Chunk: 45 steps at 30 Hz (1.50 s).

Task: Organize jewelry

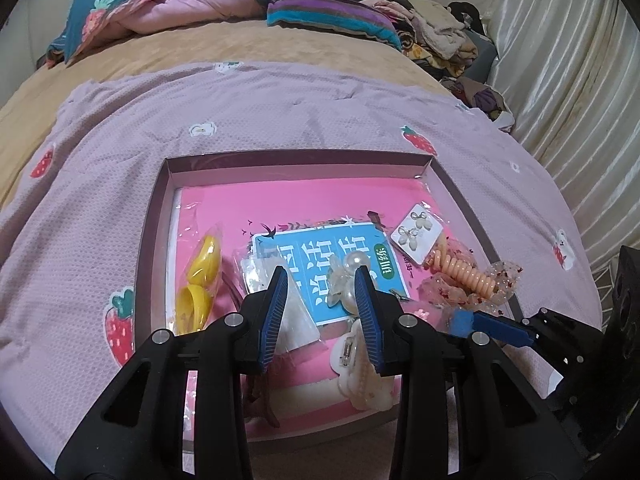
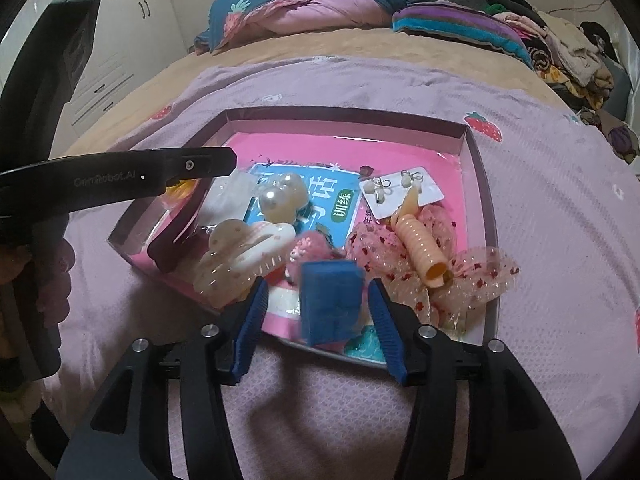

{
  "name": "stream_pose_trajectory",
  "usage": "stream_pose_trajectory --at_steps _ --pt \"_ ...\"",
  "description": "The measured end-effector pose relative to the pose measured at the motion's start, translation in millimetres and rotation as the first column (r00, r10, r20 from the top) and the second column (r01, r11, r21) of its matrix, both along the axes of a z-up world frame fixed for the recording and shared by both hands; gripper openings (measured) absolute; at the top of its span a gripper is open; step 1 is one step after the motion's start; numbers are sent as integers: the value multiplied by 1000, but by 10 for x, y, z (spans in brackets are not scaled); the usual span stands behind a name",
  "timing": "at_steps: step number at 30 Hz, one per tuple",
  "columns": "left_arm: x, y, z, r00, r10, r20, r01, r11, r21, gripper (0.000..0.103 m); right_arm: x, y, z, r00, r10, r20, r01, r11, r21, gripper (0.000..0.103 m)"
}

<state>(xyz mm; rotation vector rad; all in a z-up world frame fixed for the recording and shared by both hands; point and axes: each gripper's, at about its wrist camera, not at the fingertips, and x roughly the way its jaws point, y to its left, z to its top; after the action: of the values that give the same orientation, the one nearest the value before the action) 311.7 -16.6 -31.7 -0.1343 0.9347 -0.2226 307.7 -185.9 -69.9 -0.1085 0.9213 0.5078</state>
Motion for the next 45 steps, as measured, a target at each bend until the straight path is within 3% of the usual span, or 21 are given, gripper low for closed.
stream_pose_trajectory --at_steps 8,14,16,20,23,35,45 --pt "-62 -6 77 1000 2 9 -2 1000 3 27 -141 -131 93 1000 -16 4 16 1000 17 56" --pt "-157 -26 205 1000 4 25 -4 1000 9 39 -250 -228 212 999 -33 18 33 999 37 68" --pt "-216 -37 281 999 5 37 -5 1000 10 48 -285 -247 253 999 -37 27 36 999 37 72" --pt "-354 -46 425 998 4 65 -5 1000 13 57 -402 -315 373 996 -63 64 60 997 48 87" --pt "-491 -76 535 996 0 92 -2 1000 23 65 -483 -384 470 992 -88 89 83 994 65 93" --pt "-1041 -175 858 985 2 175 -8 999 37 93 -777 -641 731 978 -150 146 136 985 103 97" --pt "-1403 -127 924 980 29 195 -39 998 49 93 -1029 -756 897 965 -160 208 139 984 110 98"
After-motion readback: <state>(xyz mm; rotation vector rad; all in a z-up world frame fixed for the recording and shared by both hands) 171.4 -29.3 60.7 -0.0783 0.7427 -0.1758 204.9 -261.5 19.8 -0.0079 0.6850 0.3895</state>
